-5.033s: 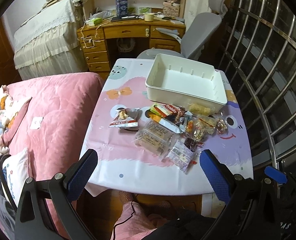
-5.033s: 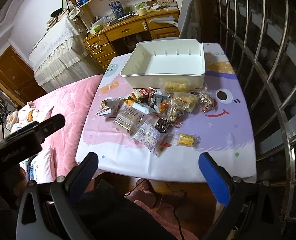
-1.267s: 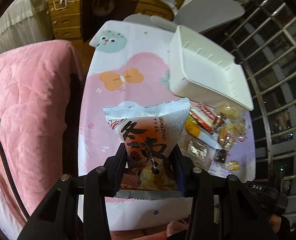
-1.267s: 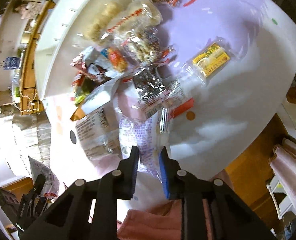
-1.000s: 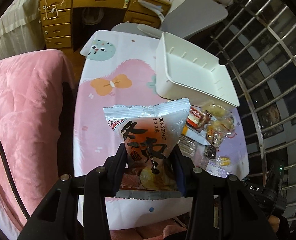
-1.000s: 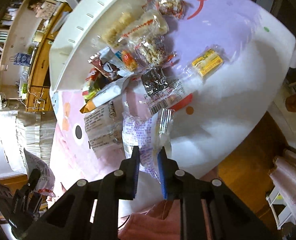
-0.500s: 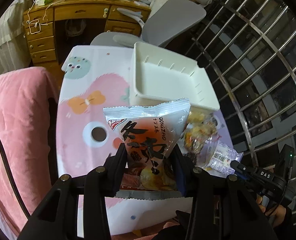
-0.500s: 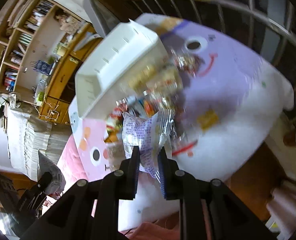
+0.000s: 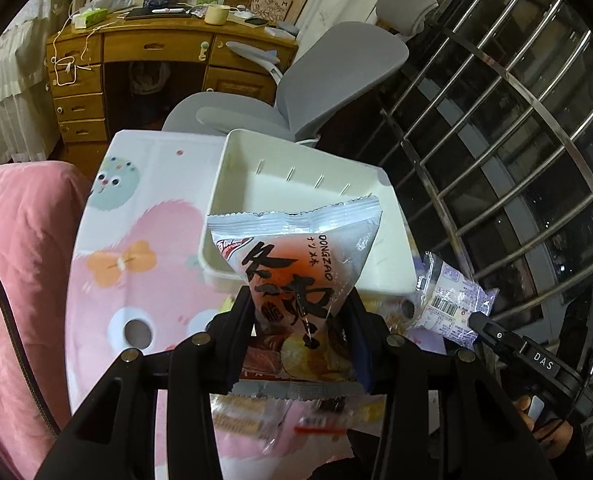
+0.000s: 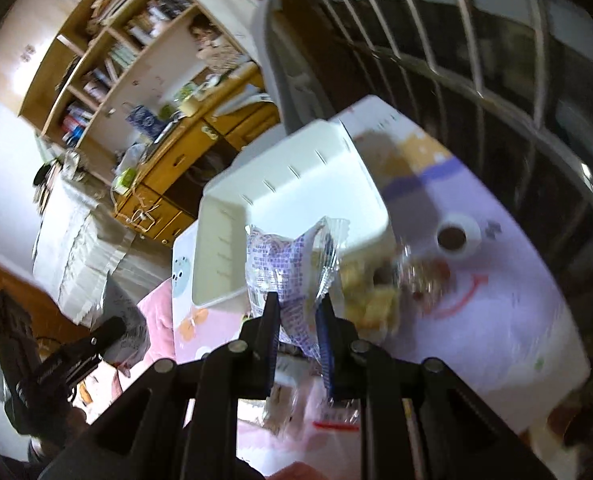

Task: Organize snacks
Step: 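Grasp a clear snack bag with the right gripper while the left carries the pastry bag to the tray, then open both grippers over the white tray to drop the snacks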

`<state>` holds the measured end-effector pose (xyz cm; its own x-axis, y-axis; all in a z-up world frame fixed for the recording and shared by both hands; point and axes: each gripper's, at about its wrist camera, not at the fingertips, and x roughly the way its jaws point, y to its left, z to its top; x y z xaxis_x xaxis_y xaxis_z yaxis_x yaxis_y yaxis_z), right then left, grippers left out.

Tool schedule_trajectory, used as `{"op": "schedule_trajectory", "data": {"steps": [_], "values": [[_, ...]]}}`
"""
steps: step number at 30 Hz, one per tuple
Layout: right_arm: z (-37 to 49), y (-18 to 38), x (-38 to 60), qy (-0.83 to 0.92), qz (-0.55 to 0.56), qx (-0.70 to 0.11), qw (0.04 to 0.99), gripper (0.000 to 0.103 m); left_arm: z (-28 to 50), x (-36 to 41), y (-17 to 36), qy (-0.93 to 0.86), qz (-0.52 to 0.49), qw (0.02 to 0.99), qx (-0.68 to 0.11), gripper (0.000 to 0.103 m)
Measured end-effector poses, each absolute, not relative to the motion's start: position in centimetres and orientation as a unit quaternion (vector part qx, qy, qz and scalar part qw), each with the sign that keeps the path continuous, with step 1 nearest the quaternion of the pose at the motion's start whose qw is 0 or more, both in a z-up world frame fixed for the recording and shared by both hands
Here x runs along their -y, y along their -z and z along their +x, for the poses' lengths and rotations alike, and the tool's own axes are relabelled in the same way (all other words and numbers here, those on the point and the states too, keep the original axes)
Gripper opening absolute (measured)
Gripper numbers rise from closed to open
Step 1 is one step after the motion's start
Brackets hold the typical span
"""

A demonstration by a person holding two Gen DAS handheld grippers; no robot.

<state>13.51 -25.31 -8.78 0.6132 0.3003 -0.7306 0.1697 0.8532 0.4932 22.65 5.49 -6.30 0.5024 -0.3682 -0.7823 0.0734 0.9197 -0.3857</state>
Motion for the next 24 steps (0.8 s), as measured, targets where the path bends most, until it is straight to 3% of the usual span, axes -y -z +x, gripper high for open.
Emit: {"op": "schedule_trajectory", "data": {"steps": [14,18,24], "values": [[20.1,9.8,26.9,-0.135,0.157,-0.414,0.887,0.018,28.5,0.0,8.0,0.099,-0.159,0.868,-0.459,0.042],[21.2,10.5,26.5,-0.15,0.15,-0.418,0.883,0.022,29.6,1.0,7.9,0.083,-0.153,0.869,-0.463,0.053],[22.0,11.5,26.7,-0.149,0.167,-0.435,0.872,0.023,29.4,1.4,7.4,0.067,-0.126,0.868,-0.475,0.054]]}}
